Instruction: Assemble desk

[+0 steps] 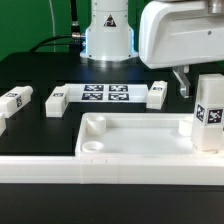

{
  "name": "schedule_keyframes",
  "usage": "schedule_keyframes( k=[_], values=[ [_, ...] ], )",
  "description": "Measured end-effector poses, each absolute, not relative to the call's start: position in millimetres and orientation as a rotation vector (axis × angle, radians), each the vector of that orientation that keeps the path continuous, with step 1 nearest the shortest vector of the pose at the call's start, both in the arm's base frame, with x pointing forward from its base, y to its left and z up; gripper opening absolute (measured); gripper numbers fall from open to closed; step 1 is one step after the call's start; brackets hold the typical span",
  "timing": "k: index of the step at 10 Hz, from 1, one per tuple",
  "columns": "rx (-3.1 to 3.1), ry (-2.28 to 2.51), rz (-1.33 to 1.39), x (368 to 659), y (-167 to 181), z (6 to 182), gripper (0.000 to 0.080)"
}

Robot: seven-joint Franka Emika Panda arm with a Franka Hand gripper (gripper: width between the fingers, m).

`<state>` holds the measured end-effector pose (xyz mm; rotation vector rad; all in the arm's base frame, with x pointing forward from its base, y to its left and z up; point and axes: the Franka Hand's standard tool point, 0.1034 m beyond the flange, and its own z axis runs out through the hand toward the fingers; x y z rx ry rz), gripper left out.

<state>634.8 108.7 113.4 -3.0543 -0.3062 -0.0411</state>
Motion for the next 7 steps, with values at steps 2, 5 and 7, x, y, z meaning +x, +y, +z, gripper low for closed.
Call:
schedule_keyframes(
  k=[2, 5, 7],
  values=[
    [-3.054, -0.305, -0.040, 634.6, 108.7, 113.2, 0.0390],
    [-3.064, -0.258, -0.040, 635.2, 104.7, 112.8, 0.0294],
    [-3.062, -0.216, -0.042, 635.1, 104.3, 112.4, 0.0294]
  ],
)
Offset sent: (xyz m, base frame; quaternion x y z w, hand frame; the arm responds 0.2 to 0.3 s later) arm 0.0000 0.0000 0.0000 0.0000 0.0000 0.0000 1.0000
